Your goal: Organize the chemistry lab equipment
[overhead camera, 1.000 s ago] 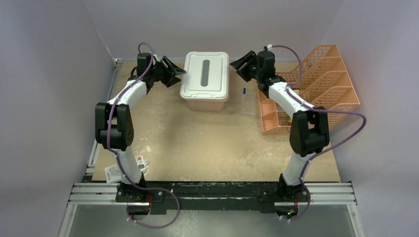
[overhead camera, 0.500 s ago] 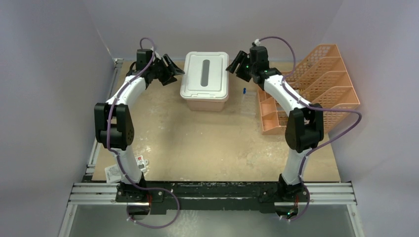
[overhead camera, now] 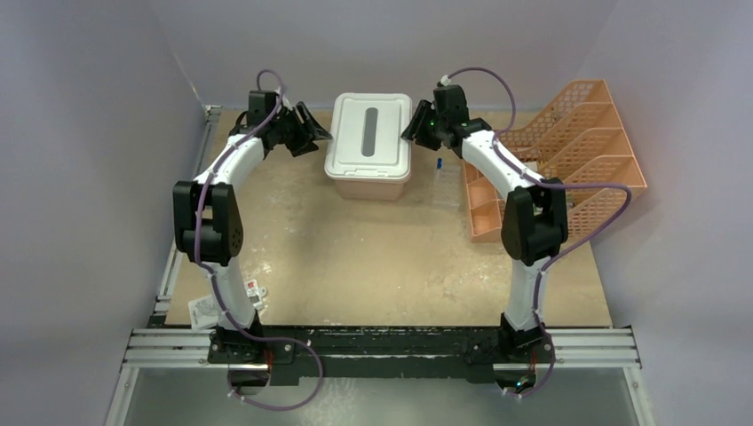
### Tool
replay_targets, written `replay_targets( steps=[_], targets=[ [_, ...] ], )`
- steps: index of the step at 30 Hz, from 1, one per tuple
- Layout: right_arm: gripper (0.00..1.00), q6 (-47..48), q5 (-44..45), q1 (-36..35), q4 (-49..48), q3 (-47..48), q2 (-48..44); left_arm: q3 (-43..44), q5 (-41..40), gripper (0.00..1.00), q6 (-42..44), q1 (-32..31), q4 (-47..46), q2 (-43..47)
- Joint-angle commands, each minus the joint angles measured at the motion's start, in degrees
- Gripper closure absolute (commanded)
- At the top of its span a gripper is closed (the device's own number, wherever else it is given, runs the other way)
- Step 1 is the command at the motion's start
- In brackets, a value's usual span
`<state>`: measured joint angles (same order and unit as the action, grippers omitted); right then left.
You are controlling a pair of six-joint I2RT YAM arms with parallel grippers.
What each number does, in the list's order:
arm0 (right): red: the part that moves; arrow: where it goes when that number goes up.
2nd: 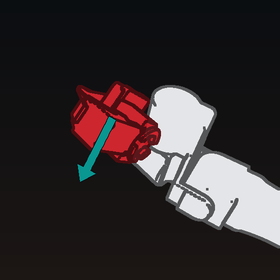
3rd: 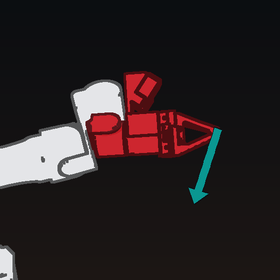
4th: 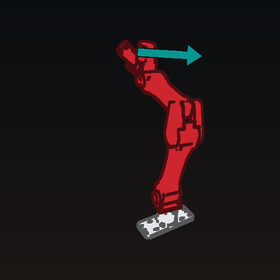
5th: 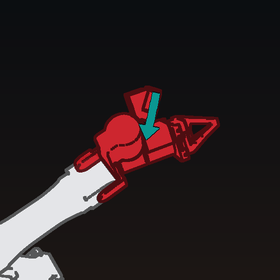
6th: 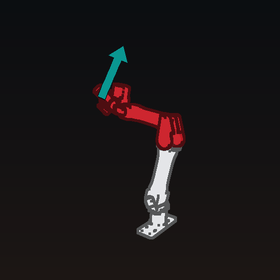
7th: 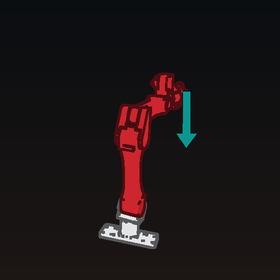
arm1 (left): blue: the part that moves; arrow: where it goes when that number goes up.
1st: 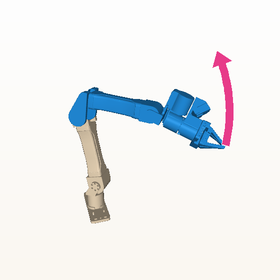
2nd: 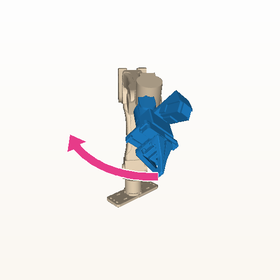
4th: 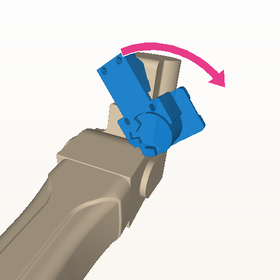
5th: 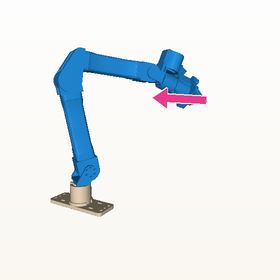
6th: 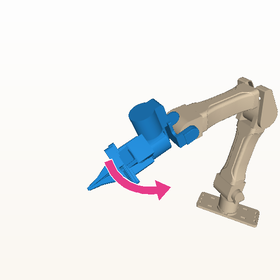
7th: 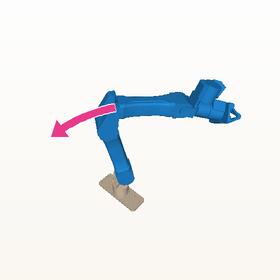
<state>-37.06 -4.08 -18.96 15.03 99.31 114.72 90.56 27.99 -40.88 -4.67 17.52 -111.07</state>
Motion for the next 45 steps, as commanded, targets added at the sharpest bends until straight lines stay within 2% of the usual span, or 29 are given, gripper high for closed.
replay_targets(
  steps=[1, 5, 13, 18, 27, 34, 40, 43, 45],
  targets=[
    [0.54, 0.59, 3.9, 0.1, 2.67, -0.92, -2.32, 1.64, 2.18, 0.44, 0.45, -0.59, -2.14, 0.13],
    [0.58, -1.24, 5.34, 0.11, 1.8, -3.18, -3.67, 1.53, 2.42, 0.42, 0.48, -0.87, -2.3, -0.16],
    [0.6, -2.17, 4.16, 0.13, 2.52, -3.49, -2.58, 1.33, 1.67, 0.41, 0.83, -1.46, -1.58, -0.88],
    [0.64, -2.42, -0.28, 0.14, 4.05, -2.77, -0.63, 2.05, -1.29, 0.41, 2.19, -2.1, 1.62, -1.72],
    [0.75, -1.42, -4.18, 0.15, 6.06, 0.55, 4.61, 4.73, -12.09, 0.54, 3.5, -2.28, 12.36, -4.73],
    [0.83, 0.04, -1.91, -0.03, 2.89, 0.72, 6.66, 7.54, -14.97, 0.55, 1.81, -2.28, 14.71, -6.44],
    [0.81, 1.6, 0.81, -0.47, 1.28, 2.53, 5.71, 10.49, -15.92, 0.54, 3.43, -2.28, 15.29, -5.39],
    [0.75, 2.68, 1.47, -0.46, 2.88, 4.33, 3.28, 12.01, -16.81, 0.5, 4.95, -2.28, 15.19, -3.08],
    [0.67, 4.65, 0.24, -0.47, 3.87, 5.25, 0.76, 12.93, -17.44, 0.44, 6.02, -2.28, 14.97, -1.16]
  ],
)
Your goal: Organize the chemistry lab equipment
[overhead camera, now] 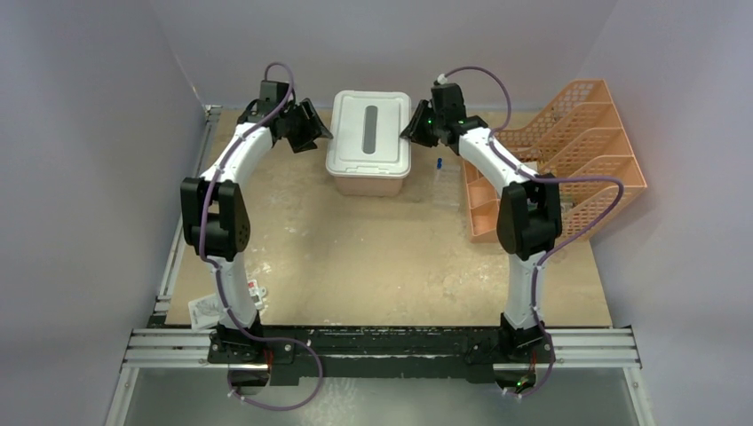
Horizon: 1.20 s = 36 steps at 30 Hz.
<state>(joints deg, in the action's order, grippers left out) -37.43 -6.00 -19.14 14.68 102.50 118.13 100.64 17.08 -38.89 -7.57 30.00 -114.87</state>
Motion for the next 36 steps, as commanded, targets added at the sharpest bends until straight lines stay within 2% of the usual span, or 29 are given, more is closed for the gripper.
replay_targets(
  steps=[1, 3, 7, 13, 18, 22, 24, 27, 32, 36],
  targets=[
    [0.6, 6.1, 2.04, -0.06, 4.49, 2.24, -4.14, 3.15, -6.8, 0.42, 4.29, 0.63, 2.52, 3.7],
    [0.48, 8.43, 1.52, 0.29, 4.51, 2.15, -7.44, 3.29, -8.2, 0.38, 5.23, 0.63, 2.73, 6.04],
    [0.35, 12.0, 1.29, 0.36, 8.46, 4.2, -12.7, 1.71, -11.28, 0.35, 7.02, 0.72, 4.07, 11.49],
    [0.31, 13.45, 5.64, 0.41, 9.62, -5.33, -25.25, -8.19, -15.1, 0.34, 8.02, 0.66, 2.46, 23.87],
    [0.29, 15.67, 16.6, 0.35, 12.15, -16.66, -39.41, -17.61, -19.74, 0.34, 8.7, 0.68, 2.37, 34.17],
    [0.24, 18.49, 23.8, 0.41, 15.63, -22.48, -50.68, -23.84, -23.17, 0.34, 8.3, 0.67, 2.38, 43.08],
    [0.18, 19.15, 27.07, 0.39, 18.62, -23.54, -55.37, -25.91, -25.88, 0.32, 8.19, 0.65, 3.21, 47.55],
    [0.02, 20.4, 30.81, 0.35, 23.15, -23.87, -61.62, -28.23, -30.54, 0.31, 8.26, 0.67, 5.26, 53.67],
    [0.01, 21.64, 35.34, 0.35, 27.24, -23.6, -68.22, -32.88, -32.56, 0.29, 7.06, 0.68, 2.18, 63.19],
    [0.01, 22.24, 38.34, 0.41, 27.34, -22.29, -71.72, -32.11, -35.19, 0.28, 6.77, 0.63, 3.68, 67.16]
  ],
)
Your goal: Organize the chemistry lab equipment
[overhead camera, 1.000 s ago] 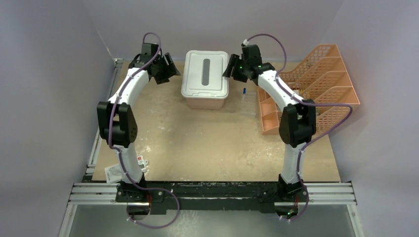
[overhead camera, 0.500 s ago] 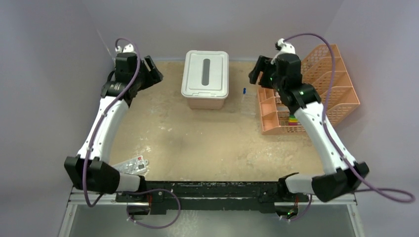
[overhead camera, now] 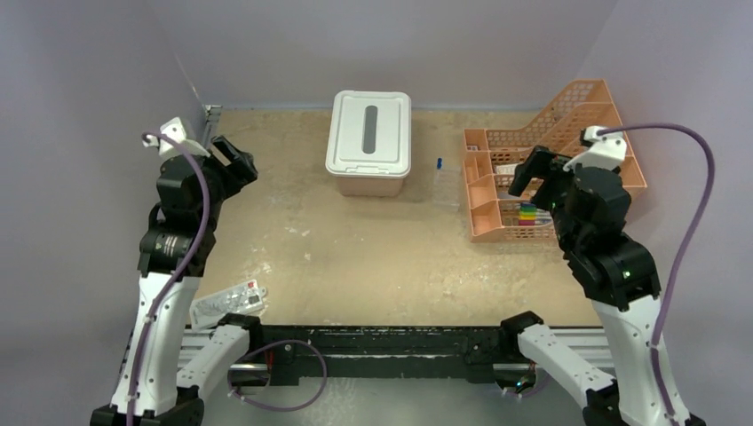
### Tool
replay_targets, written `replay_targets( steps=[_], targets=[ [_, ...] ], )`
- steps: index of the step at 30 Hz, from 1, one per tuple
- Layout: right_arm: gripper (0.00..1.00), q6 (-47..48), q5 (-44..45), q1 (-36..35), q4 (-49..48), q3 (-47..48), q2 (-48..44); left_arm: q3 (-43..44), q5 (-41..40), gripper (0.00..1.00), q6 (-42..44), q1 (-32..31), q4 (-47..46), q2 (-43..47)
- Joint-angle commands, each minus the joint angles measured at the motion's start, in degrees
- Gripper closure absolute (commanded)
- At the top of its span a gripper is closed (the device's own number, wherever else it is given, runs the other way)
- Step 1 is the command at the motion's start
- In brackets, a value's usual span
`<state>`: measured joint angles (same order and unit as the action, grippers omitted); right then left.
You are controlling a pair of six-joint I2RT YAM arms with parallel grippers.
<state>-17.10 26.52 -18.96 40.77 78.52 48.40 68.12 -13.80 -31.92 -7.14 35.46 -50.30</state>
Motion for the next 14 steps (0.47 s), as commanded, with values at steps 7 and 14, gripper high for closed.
replay_targets(
  steps=[7, 14],
  targets=[
    [0.01, 1.46, 8.25, 0.23, 1.28, 2.85, -4.95, 4.84, -6.85, 0.25, 2.87, 0.19, 3.36, 4.68],
    [0.01, 0.66, 4.8, 0.23, 0.53, 1.61, -5.4, 4.67, -7.87, 0.21, 2.4, 0.24, 2.97, 5.72]
  ],
)
